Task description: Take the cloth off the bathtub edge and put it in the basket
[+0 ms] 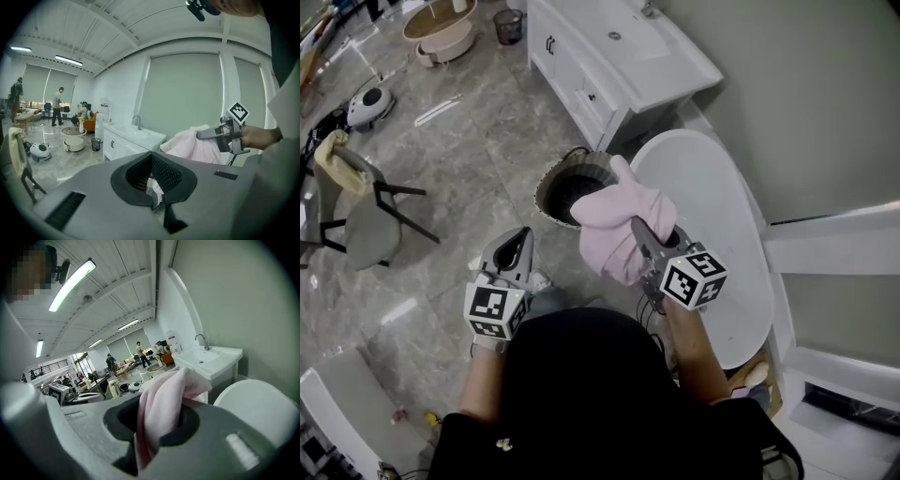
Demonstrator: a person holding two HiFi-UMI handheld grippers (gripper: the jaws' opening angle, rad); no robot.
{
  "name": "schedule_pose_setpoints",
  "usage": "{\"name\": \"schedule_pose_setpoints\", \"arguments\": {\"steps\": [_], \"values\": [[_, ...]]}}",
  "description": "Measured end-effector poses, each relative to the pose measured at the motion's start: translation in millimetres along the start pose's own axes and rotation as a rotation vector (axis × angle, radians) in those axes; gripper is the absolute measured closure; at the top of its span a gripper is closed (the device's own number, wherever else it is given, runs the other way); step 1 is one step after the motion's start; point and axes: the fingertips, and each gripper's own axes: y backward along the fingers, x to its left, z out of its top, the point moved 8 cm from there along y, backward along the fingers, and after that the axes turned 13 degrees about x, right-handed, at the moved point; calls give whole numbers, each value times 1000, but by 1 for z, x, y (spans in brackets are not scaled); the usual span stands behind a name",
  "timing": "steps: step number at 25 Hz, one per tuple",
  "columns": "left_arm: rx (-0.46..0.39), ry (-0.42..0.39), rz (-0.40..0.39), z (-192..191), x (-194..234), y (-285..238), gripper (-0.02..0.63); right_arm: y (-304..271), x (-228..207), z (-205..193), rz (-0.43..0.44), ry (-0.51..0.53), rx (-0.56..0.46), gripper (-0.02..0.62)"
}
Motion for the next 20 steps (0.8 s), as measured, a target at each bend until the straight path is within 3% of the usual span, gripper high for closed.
{"name": "schedule_pose_setpoints", "arguments": {"steps": [10, 20], "values": [[-8, 11, 9, 5, 80, 13, 600, -86, 34, 35, 13, -1, 21, 523], [22, 61, 75, 6, 110, -2, 600, -151, 19, 69, 93, -9, 61, 523]]}}
